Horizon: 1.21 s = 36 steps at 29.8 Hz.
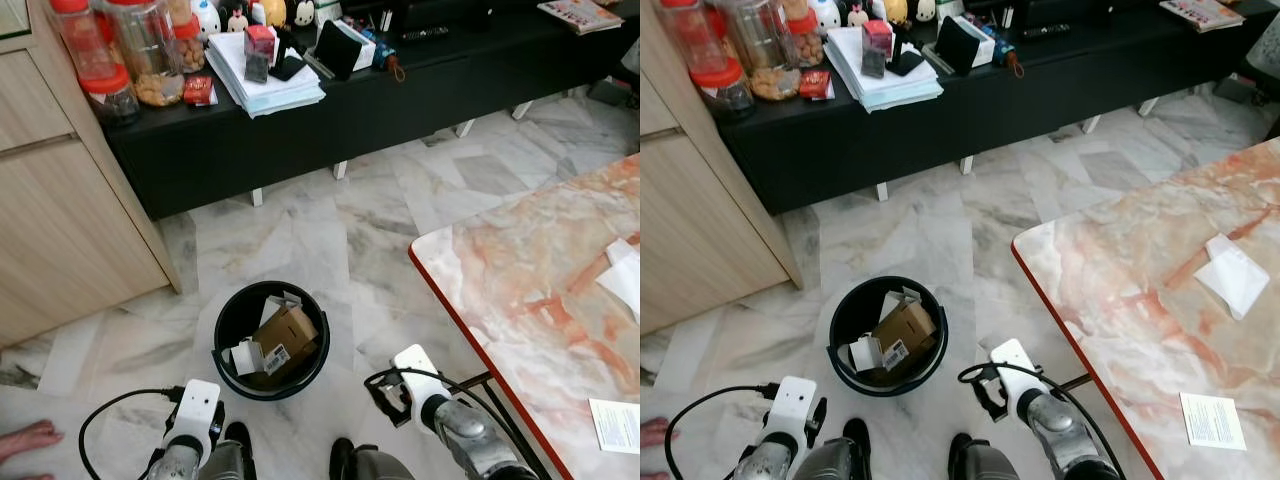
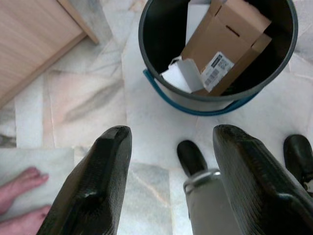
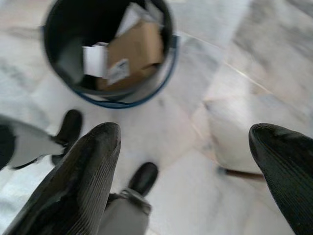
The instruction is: Picking trash to rubbish bin
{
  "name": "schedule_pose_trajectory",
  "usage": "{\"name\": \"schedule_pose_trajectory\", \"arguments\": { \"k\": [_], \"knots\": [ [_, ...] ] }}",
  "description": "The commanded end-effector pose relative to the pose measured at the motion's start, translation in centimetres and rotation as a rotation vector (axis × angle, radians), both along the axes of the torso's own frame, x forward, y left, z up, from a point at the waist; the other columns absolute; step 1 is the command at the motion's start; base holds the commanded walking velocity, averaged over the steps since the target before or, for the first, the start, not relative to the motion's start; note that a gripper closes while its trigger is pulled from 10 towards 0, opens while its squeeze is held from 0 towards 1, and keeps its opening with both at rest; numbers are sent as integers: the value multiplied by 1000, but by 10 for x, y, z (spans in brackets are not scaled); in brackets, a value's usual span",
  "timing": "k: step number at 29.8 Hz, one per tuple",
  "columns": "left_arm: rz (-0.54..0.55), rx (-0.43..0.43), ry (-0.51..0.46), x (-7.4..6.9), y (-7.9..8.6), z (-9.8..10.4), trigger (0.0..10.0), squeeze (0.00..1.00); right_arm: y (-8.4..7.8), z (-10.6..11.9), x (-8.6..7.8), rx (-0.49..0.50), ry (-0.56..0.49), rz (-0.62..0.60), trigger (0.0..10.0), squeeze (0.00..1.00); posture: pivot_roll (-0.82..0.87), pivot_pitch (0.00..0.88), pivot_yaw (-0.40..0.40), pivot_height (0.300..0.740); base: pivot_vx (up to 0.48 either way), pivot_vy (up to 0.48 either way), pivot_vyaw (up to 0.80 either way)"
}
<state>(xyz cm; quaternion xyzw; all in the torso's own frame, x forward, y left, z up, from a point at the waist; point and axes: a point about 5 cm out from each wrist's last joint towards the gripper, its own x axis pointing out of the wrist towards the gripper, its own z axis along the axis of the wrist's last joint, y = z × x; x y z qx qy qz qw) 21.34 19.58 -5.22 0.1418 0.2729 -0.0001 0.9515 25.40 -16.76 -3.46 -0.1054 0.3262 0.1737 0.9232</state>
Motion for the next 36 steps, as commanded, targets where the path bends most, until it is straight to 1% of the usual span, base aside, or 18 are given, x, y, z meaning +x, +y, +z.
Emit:
{"name": "schedule_pose_trajectory", "arguments": {
  "k": [1, 5, 7, 11, 15, 24, 36],
  "knots": [
    [24, -2, 60, -13, 1, -9, 10000, 0, -15, -5, -6, -18, 25, -90, 10000, 0, -94, 153, -95, 740, 0, 0, 0],
    [28, -2, 66, -13, 1, -10, 10000, 0, -20, -8, -9, -21, 42, -117, 10000, 0, -91, 141, -96, 740, 0, 0, 0],
    [35, 1, 78, -14, 3, -10, 10000, 0, -26, -12, -14, -49, 65, -132, 10000, 0, -89, 122, -93, 740, 0, 0, 0],
    [42, -1, 88, -15, 4, -11, 10000, 0, -31, -17, -21, -47, 97, -173, 10000, 0, -81, 108, -92, 740, 0, 0, 0],
    [52, -1, 98, -16, 5, -12, 10000, 0, -29, -18, -23, -38, 111, -173, 10000, 0, -75, 98, -88, 740, 0, 0, 0],
    [72, 1, 127, -24, 9, -16, 10000, 0, -25, -21, -26, -11, 130, -180, 10000, 0, -68, 78, -83, 740, 0, 0, 0],
    [80, -2, 123, -22, 10, -15, 10000, 0, -22, -21, -26, 5, 126, -181, 10000, 0, -67, 63, -79, 740, 0, 0, 0]
  ]
}}
